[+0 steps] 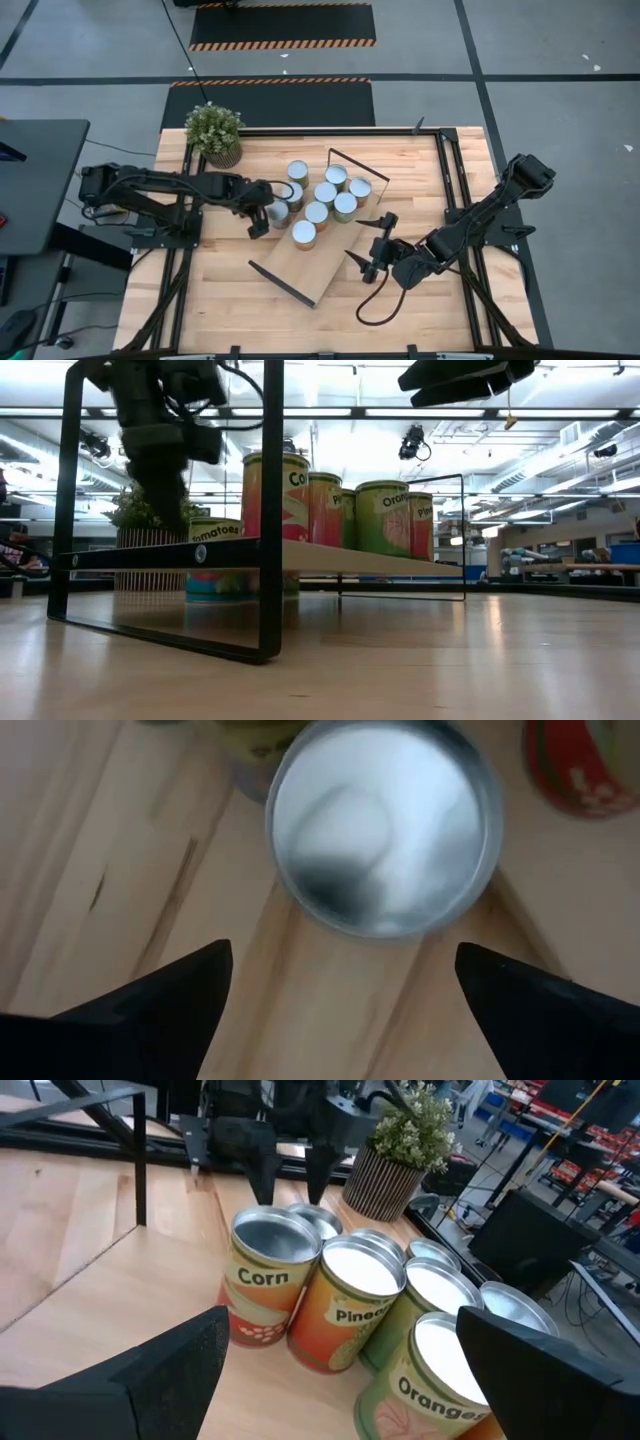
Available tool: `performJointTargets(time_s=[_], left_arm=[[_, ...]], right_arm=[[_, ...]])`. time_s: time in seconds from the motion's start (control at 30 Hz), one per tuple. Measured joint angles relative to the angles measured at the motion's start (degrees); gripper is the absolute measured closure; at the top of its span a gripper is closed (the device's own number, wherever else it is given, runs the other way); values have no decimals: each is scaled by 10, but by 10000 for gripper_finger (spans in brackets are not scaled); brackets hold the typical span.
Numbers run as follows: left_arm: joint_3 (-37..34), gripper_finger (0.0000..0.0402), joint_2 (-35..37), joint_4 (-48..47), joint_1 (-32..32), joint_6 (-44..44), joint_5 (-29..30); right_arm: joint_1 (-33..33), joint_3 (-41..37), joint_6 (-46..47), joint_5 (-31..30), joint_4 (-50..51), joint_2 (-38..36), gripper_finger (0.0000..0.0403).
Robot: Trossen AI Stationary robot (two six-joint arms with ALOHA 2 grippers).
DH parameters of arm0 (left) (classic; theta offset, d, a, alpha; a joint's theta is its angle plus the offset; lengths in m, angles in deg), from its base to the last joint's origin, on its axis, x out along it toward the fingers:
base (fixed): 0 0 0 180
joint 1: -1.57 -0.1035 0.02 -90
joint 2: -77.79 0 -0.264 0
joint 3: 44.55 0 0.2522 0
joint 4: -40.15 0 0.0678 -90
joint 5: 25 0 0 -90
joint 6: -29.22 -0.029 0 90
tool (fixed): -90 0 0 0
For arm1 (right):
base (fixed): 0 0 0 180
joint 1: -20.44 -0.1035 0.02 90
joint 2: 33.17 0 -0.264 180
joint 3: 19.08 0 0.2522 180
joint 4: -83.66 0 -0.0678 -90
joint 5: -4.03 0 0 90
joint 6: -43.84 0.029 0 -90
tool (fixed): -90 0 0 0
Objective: Pick and place cans onto a shelf
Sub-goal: Put the canned tomatoes on the shelf
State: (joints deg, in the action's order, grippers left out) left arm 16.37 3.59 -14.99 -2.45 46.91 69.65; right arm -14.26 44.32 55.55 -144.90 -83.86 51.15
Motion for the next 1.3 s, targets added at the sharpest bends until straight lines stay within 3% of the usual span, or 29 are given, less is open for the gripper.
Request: performJointTargets(time_s=[0.73,1.1,1.3], left_arm=[[0,14,-91,135,5,-63,2],[0,95,-89,137,1,-64,13],[14,84,-58,89,0,-63,17]], right_arm=[[3,0,7,3,1,0,5],[14,0,16,6,22,0,5],[12,0,27,23,22,0,5]])
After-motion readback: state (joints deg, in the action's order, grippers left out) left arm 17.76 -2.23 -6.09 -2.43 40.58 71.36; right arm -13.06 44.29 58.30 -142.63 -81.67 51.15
